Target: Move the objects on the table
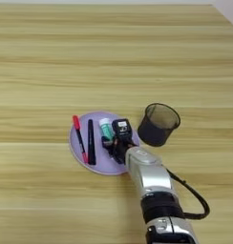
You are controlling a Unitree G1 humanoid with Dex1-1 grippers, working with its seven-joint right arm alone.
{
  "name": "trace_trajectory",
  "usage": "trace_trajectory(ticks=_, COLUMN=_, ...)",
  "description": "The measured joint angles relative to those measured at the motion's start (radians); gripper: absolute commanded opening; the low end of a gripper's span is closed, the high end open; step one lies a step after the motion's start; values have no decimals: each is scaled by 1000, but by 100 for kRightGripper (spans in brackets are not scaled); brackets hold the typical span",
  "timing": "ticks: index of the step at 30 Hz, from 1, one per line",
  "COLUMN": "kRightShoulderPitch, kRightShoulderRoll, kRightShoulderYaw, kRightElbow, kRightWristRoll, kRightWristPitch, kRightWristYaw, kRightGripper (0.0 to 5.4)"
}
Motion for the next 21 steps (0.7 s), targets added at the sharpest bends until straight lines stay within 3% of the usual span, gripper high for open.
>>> trace_trajectory(ticks=12, kRightShoulderPitch=29, kRightShoulderRoll=20, kRightShoulderYaw=12, kRightElbow=-79, kRightWristRoll=14, kRightWristPitch=22, kRightWristYaw=12, kRightGripper=167)
trace_trajectory(ticks=21, kRightShoulderPitch=88, kRightShoulderRoll=47, kRightShoulderYaw=52, kRightElbow=-216, kRightWristRoll=16, kRightWristPitch=83, kRightWristYaw=29, kRightGripper=167)
